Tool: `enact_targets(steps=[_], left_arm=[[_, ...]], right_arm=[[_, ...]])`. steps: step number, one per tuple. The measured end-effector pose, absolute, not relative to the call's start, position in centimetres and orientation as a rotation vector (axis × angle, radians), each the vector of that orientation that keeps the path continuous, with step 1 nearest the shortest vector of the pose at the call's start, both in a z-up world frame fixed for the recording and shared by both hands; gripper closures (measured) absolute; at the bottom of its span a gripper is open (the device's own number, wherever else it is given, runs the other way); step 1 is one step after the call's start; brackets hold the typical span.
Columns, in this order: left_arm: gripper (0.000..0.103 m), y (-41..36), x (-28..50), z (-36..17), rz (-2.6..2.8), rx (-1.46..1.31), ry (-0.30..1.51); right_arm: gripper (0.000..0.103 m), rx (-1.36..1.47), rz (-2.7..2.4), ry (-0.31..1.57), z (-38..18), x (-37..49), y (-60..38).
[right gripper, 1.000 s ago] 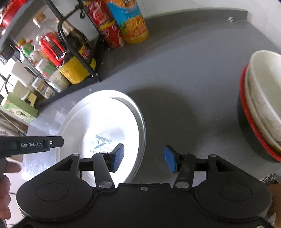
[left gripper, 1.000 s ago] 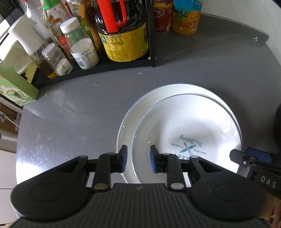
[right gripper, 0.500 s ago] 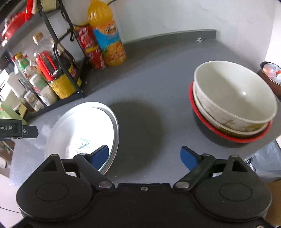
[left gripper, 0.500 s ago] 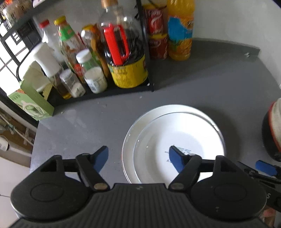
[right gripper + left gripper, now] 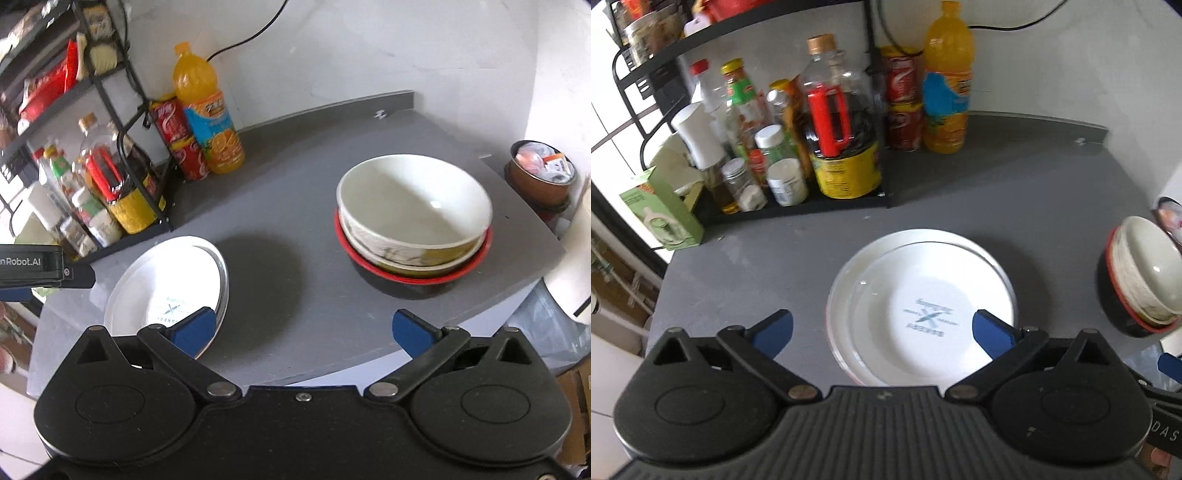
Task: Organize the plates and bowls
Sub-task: 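Move both open grippers to the rim of the red bowl holding white bowls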
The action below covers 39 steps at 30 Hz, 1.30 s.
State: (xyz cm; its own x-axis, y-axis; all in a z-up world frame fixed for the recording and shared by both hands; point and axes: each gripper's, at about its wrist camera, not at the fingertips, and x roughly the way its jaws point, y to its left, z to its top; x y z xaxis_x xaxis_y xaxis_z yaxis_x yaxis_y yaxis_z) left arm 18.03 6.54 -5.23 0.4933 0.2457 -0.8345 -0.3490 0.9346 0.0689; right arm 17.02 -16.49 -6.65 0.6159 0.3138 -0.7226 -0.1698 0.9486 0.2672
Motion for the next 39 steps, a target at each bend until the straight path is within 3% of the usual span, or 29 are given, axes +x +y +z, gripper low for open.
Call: enact_targets(steps=[11,39], left_arm=[[0.0,2.6,19.1,-3.6,0.281,-0.104,0.967],[0.002,-7.6,30.7,-7.1,0.022,-0.099,1.088]], right_arm=[[0.0,0.267,0.187,0.827,-6.4,16.4,-20.8],[0.0,0.478,0.0,0.941,-9.1,25.1,-27.7]])
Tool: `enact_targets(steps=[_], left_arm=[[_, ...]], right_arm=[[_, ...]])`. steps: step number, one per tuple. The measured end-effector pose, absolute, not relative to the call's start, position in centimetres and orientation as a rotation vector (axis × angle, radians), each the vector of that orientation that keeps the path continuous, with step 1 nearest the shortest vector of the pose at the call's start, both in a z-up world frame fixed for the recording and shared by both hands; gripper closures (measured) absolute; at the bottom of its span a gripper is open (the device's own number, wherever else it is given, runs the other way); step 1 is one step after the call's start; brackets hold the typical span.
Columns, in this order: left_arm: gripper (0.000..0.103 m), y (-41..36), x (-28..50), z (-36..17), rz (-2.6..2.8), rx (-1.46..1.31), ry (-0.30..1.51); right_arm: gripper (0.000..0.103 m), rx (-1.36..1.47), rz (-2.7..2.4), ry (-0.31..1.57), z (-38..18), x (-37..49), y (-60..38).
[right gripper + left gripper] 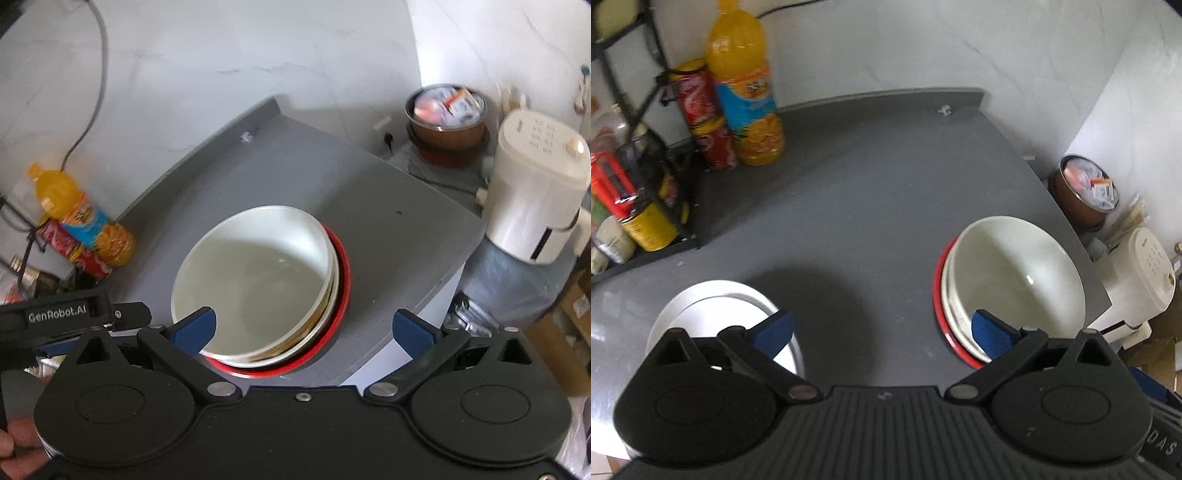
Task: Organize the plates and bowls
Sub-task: 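Move both open grippers to the rim of the red bowl holding white bowls, then close the right gripper on the red bowl rim while the left gripper also closes on it, then carry the red bowl with both grippers and lower it onto the plate stack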
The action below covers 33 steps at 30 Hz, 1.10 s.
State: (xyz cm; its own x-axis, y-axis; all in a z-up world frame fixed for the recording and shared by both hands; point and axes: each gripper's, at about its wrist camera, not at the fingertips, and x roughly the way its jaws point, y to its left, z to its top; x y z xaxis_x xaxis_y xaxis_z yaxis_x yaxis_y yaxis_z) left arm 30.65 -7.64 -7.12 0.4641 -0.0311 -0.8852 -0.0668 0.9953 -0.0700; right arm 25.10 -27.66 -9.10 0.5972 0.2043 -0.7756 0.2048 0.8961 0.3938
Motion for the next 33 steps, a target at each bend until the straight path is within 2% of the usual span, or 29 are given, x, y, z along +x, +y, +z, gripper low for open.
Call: enact_targets(steps=[10,13,16,20,21,23,25,26,29,33], left_arm=[[0.004,-11.1,34.9,-10.9,-0.046,-0.023,1.183],[0.008,-11.4,35.8,-12.1,-0.052,-0.017,1.208],[0.016,-11.5,37.1,-13.6,-0.056,-0.038,1.238],[0.035,-11.5,38.2,-14.9,-0.045,-0.041,1.268],[0.037,-11.3,38.4,-15.2,-0.049,-0.066,1.281],[0.049,-10.7,39.0,-16.1,-0.062,-0.134,1.324],[0.056,-10.3,39.5,-16.9,-0.068,-0.166,1.351],[0.062,-10.3,39.7,-17.0,-0.082,-0.185,1.358],[0.075,-10.7,39.6,-17.0,-0.121,-0.178,1.353],[0.079,-10.6,39.9,-17.4,-0.14,-0.217,1.368]], right_arm=[[0.0,0.455,-0.036,1.039,-12.0,28.9,-27.5],[0.0,0.419,-0.038,1.061,-12.5,30.0,-27.2],[0.002,0.425,-0.05,1.103,-13.6,30.8,-27.2],[0.012,0.501,-0.004,1.145,-14.8,31.3,-27.5],[0.019,0.5,-0.009,1.159,-15.1,31.5,-27.5],[0.03,0.489,-0.033,1.193,-15.7,31.7,-27.5],[0.047,0.508,-0.042,1.216,-16.5,31.9,-27.6],[0.05,0.528,-0.038,1.23,-16.9,32.0,-27.8],[0.057,0.612,0.005,1.216,-17.8,31.8,-28.3],[0.065,0.632,-0.004,1.194,-17.6,31.0,-28.7]])
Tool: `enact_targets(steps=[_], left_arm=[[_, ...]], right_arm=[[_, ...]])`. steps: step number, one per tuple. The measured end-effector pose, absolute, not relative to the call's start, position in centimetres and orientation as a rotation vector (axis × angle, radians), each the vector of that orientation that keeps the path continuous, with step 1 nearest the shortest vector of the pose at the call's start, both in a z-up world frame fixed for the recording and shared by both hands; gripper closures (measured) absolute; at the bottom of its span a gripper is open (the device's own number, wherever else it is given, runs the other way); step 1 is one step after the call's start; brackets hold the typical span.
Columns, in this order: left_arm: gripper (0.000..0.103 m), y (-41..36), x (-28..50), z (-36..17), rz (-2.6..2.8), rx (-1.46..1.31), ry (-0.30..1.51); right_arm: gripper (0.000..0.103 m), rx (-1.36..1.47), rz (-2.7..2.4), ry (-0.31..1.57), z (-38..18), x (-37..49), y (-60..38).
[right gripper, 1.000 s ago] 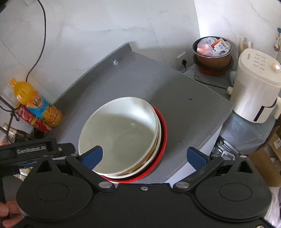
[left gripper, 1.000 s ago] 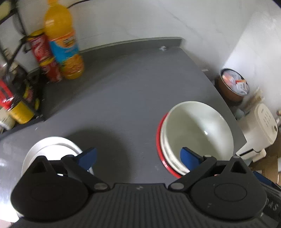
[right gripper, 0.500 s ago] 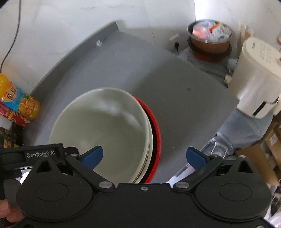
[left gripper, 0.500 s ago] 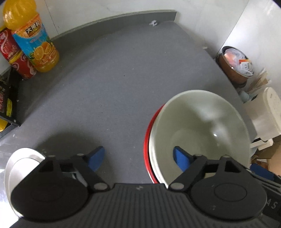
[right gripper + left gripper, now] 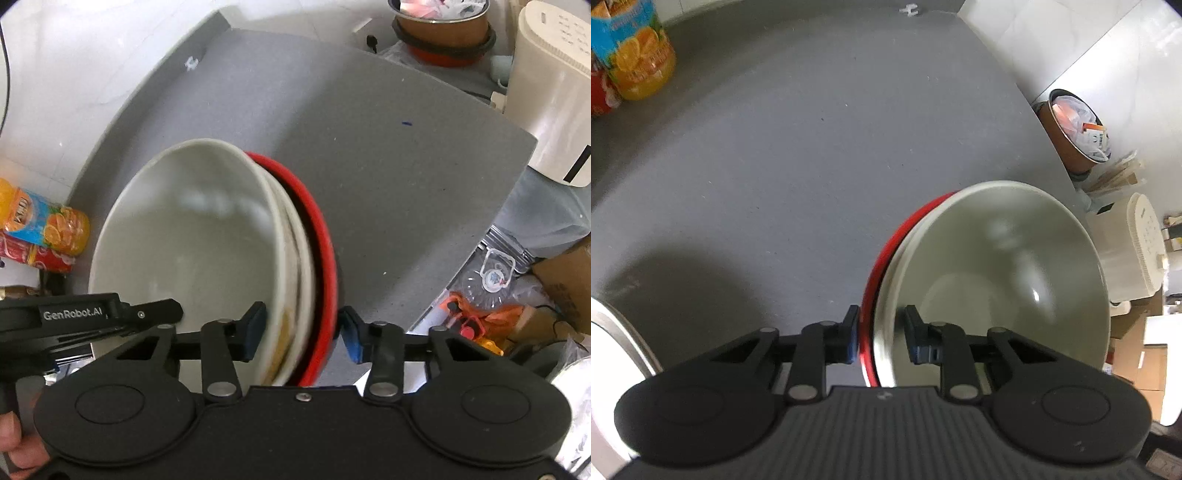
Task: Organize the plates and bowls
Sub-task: 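Carry the red bowl with both grippers and lower it onto the plate stack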
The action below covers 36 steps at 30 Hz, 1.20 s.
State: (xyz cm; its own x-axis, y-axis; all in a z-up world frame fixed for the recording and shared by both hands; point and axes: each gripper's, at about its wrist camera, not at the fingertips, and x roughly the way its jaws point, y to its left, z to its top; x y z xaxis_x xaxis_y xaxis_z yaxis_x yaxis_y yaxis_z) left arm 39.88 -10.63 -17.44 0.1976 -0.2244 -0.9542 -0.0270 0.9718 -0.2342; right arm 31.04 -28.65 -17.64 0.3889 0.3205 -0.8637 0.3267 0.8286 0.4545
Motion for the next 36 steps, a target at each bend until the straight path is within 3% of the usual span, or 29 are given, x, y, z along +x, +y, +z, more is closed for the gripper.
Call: enact_targets(steps=[19,36], left_arm=[[0.084,-7.6,36.6,-13.7,-0.141,-0.284,1.264],[0.083,0.6,29.3,-10.4,-0.012,-0.398,1.141]], right_arm=[[0.068,0.491,0.153,1.094,-13.0,28.6,-25.2],[0.068,0.422,0.337,1.102,-11.4,25.5,-18.1]])
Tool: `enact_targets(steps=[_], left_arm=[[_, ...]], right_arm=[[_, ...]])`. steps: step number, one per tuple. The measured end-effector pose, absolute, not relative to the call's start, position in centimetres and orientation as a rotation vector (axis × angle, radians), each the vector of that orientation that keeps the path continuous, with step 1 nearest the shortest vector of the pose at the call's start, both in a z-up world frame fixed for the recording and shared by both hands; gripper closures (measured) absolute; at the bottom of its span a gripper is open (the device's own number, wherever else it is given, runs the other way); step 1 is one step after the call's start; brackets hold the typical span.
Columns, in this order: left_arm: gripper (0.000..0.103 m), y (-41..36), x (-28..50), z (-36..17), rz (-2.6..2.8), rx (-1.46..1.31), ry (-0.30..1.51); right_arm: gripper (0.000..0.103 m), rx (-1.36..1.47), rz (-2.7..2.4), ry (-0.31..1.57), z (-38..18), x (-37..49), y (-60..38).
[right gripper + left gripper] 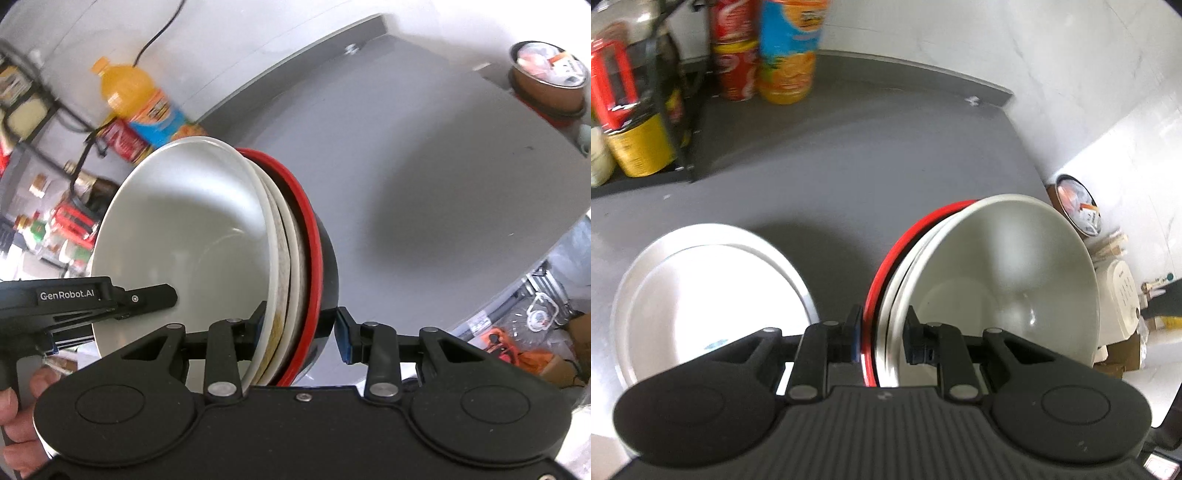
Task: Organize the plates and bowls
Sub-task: 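Carry the red bowl with both grippers and lower it onto the plate stack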
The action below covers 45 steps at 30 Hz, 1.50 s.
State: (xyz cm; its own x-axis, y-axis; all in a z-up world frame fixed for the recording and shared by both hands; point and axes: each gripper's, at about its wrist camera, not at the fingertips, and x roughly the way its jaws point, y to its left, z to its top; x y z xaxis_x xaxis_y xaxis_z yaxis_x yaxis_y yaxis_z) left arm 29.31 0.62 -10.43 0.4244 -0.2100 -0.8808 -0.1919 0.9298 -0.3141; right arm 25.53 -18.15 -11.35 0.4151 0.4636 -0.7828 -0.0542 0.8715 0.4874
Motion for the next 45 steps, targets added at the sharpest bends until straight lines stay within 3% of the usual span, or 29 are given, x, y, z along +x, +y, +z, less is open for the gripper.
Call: enact_targets(steps=[22,45], left_arm=[[0.082,10.7,19.2,-11.6,0.209,-0.544,1.091],[0.081,14.9,19.8,-13.9,0.303,-0.592,1.117]], right_arm=[[0.068,0.266,0.526,1.156,-11.0,22.5,-8.9],[0.068,0.146,0.564,1.243,-12.2,25.3,-2.9]])
